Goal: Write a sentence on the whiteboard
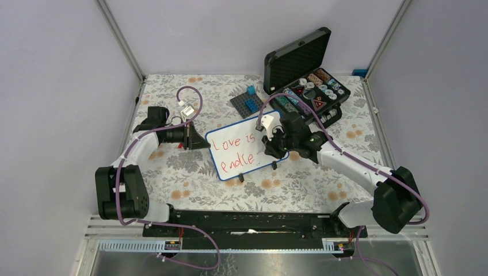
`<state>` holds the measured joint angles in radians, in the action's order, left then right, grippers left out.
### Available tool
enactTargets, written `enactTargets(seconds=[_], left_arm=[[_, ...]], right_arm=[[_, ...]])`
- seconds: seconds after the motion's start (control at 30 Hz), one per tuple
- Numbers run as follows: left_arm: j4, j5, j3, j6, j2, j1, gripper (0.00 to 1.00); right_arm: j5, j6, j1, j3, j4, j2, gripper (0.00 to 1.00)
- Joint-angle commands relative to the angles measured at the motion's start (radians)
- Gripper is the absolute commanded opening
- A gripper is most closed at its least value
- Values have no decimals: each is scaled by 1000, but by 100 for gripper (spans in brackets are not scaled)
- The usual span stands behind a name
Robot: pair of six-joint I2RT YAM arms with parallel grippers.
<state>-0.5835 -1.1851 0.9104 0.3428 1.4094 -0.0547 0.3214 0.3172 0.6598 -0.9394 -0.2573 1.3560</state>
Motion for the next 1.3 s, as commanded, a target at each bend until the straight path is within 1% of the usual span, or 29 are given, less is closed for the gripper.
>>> enactTargets(seconds=[0.0, 0.13, 0.47, 0.7, 1.13, 1.27], left_arm=[[1, 17, 16, 38, -13, 17, 0], [1, 18, 16, 38, -13, 17, 0], [1, 17, 16, 39, -10, 17, 0], [1, 19, 16, 39, -10, 18, 0], [1, 21, 18, 39, -6, 17, 0], [1, 21, 18, 39, -9, 17, 0]], right_arm=[[-40, -16, -9, -44, 44, -7, 0], [-41, -21, -8, -45, 65, 6, 0], [21, -26, -6, -57, 69, 27, 0], [33, -13, 9, -32, 68, 36, 0], [10, 25, 12, 36, 68, 18, 0], [-30, 29, 10, 44, 68, 3, 0]])
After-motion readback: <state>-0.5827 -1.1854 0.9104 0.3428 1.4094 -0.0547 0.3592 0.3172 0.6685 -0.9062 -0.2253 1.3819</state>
